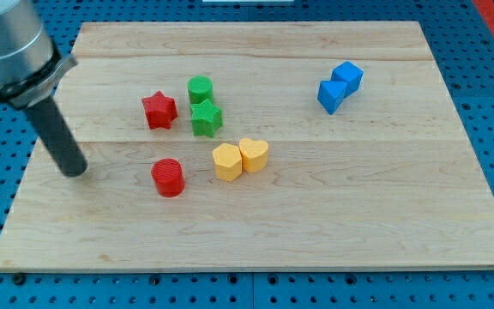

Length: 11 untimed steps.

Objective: Push the red circle towards the red star

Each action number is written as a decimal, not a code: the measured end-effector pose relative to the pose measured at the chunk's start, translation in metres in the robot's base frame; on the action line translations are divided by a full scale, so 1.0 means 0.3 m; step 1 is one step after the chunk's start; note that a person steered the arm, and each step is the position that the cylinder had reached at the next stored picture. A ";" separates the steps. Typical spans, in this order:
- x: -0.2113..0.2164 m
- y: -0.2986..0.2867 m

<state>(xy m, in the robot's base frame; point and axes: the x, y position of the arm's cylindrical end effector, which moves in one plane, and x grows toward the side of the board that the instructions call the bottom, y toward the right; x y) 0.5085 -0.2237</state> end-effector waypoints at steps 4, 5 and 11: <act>0.168 0.478; 0.077 0.445; 0.009 0.396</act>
